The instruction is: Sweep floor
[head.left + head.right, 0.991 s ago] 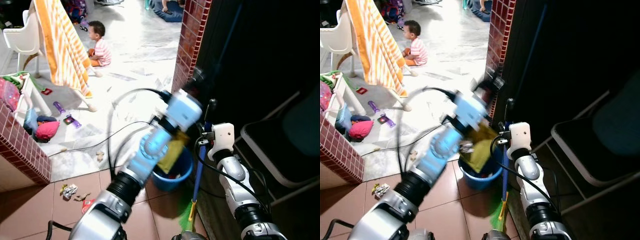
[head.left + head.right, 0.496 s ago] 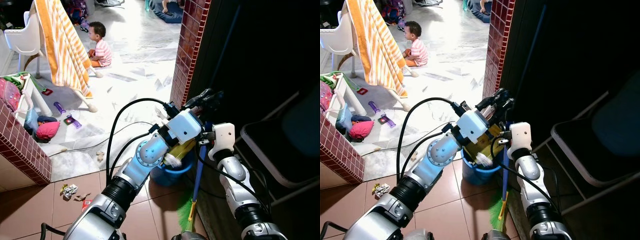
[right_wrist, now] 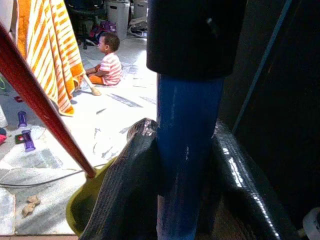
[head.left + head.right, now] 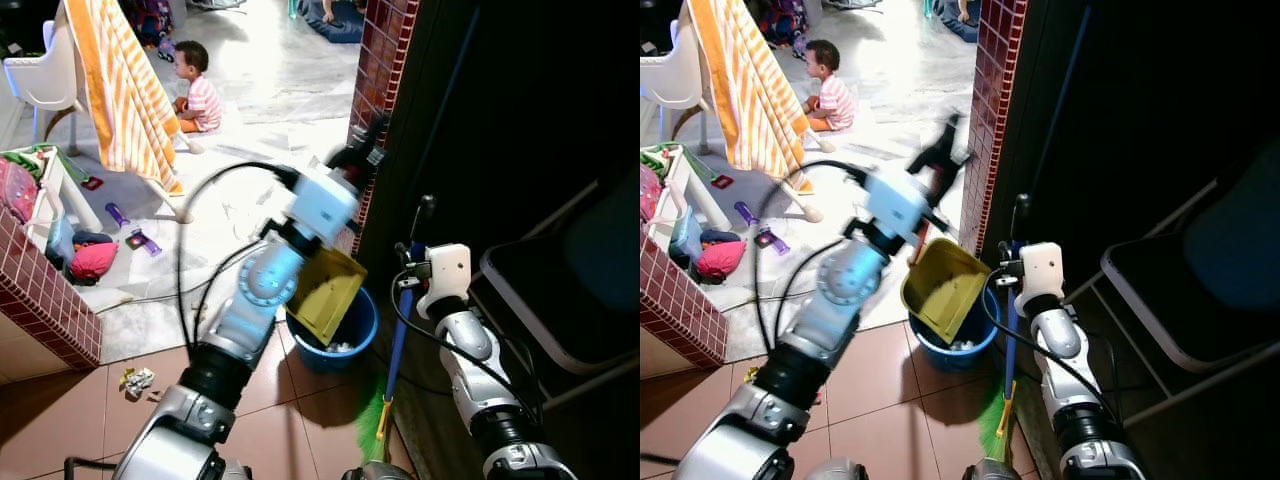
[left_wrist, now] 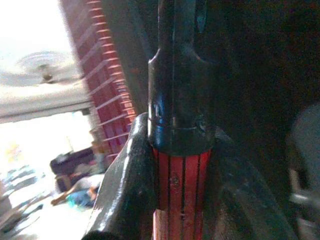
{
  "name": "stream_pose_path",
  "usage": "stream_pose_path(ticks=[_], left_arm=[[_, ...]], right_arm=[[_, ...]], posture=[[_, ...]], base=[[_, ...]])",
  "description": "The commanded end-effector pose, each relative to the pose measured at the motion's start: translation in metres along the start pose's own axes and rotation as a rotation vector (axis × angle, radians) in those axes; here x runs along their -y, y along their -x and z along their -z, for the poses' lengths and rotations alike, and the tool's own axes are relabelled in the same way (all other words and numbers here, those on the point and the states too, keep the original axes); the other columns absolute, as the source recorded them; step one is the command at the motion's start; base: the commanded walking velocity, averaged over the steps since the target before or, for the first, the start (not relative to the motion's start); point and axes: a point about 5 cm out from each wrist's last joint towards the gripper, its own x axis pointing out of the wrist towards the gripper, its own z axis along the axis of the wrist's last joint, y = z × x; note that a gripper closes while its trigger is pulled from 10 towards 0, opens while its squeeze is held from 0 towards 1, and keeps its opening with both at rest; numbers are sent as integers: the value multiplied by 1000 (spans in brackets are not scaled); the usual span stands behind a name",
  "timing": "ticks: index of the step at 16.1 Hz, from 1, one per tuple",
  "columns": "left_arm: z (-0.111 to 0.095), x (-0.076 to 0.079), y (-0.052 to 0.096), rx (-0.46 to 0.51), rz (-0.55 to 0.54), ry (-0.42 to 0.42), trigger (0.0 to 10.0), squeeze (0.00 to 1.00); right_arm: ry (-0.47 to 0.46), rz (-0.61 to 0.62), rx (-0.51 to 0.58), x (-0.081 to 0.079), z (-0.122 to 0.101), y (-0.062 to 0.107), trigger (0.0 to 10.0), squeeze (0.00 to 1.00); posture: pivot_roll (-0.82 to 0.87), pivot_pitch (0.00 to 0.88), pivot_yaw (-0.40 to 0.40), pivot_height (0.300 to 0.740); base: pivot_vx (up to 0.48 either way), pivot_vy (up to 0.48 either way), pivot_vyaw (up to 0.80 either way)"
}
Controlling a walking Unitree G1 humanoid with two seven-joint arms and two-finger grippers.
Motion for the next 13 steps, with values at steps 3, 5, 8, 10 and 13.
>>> stream_pose_path(ticks=[3, 5, 8, 10, 13], left_arm=[[-26, -41, 0, 65, -271, 25, 10000, 0], [-45, -67, -4, 111, -372, 5, 10000, 0], [-76, -92, -12, 182, -427, -18, 10000, 0], [-85, -97, -13, 193, -441, -37, 10000, 0], [-91, -117, -6, 186, -520, -88, 10000, 0]], right_arm=[[27, 1, 45, 4, -10, -6, 10000, 0], [29, -6, 45, 4, -11, -8, 10000, 0], [27, -18, 40, 1, -10, -9, 10000, 0], [24, -22, 38, 0, -9, -8, 10000, 0], [21, -28, 32, -3, -6, -7, 10000, 0]], posture=[[-37, 0, -60, 740], [-27, 0, -69, 740], [-22, 0, -70, 740], [-22, 0, -70, 740], [-2, 0, -71, 740]], base=[[0, 0, 0], [0, 0, 0], [0, 0, 0], [0, 0, 0], [0, 0, 0]])
